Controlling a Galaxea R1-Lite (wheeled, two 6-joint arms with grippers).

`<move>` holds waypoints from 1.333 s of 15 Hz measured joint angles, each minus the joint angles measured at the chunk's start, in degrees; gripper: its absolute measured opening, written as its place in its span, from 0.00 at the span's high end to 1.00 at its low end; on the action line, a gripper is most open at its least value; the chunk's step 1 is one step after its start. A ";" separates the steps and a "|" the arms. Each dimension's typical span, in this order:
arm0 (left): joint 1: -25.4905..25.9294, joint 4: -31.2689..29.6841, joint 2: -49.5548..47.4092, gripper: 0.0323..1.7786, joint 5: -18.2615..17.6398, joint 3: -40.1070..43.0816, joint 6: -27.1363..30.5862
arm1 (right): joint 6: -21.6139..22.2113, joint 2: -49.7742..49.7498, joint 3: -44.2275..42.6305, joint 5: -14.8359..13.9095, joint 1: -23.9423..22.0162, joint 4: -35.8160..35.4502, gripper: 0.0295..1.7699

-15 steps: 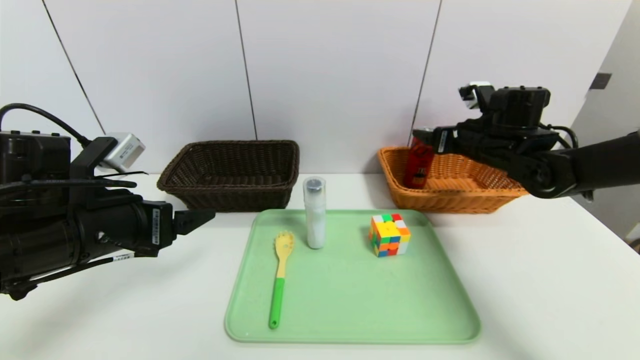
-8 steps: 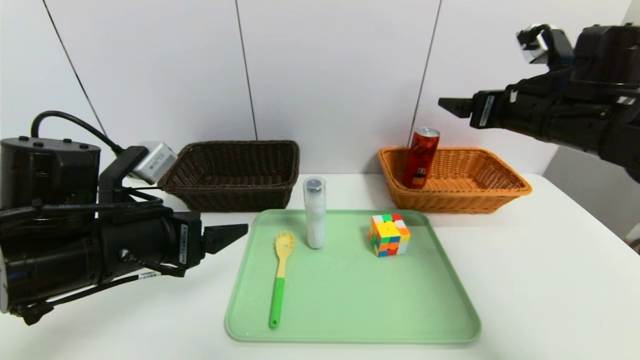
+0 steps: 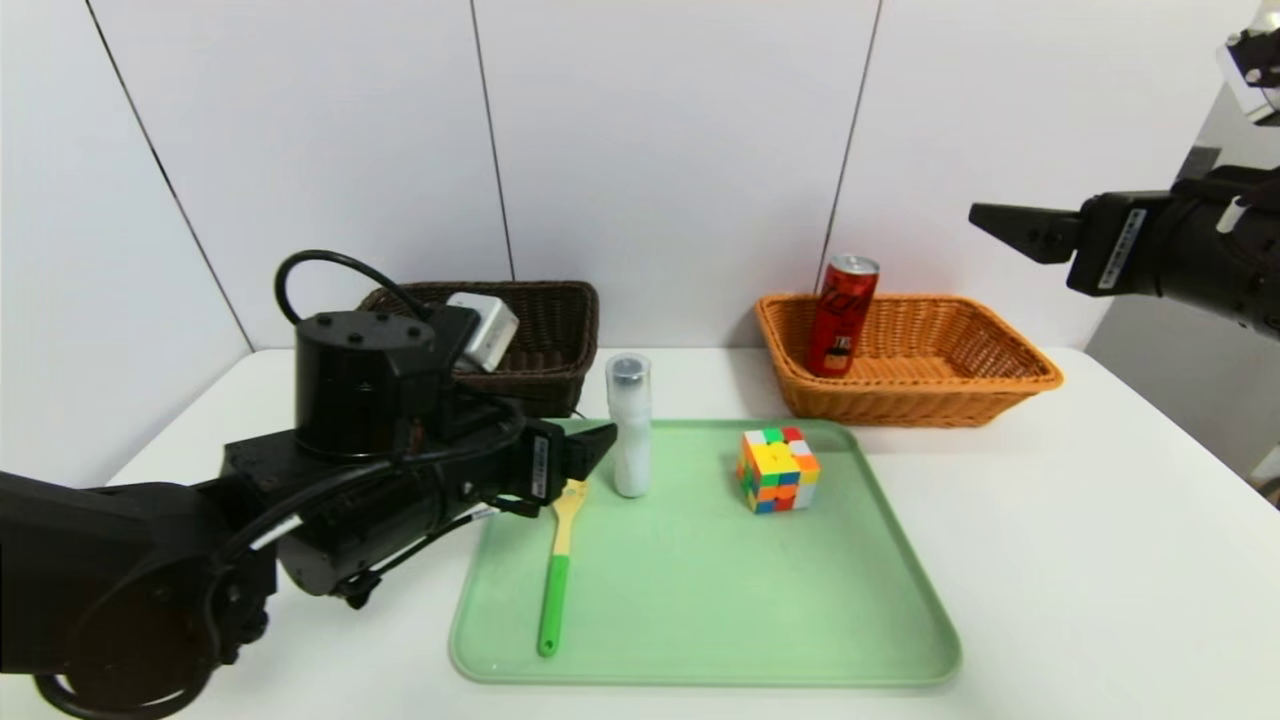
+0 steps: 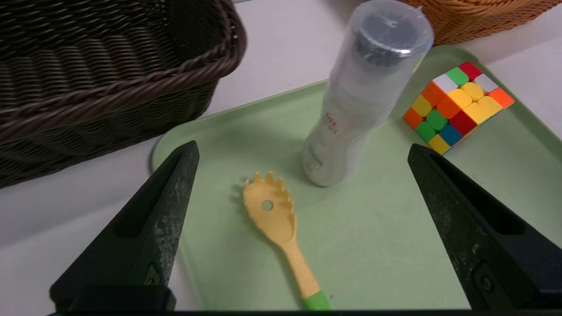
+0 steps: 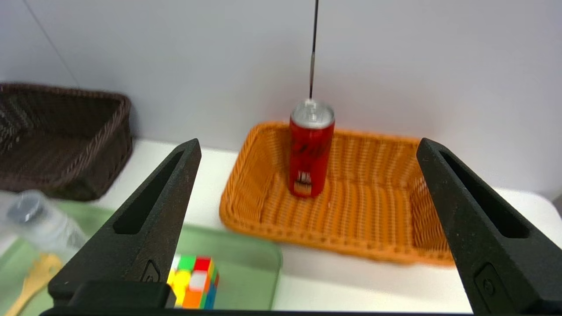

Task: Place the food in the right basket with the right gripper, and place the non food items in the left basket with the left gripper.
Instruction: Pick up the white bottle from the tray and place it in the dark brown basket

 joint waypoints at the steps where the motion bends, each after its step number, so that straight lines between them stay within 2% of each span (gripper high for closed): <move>1: -1.33 -1.90 1.84 0.05 0.46 -0.39 0.09 | -0.02 -1.46 0.93 0.07 -0.02 2.54 0.04; 5: -3.83 -2.47 6.49 0.05 0.50 -2.84 0.11 | 0.10 -6.01 -1.52 1.10 0.02 20.03 0.04; 7: -4.44 -2.39 7.64 0.05 0.80 -3.52 0.09 | 0.15 -7.22 -2.86 1.40 0.09 24.99 0.04; 11: -4.66 -2.47 8.81 0.05 4.44 -3.72 0.89 | 0.18 -8.55 -3.34 1.45 0.44 25.27 0.04; 20: -5.00 -2.69 13.67 0.05 4.72 -8.90 0.41 | 0.51 -11.69 -1.11 1.32 0.52 25.78 0.04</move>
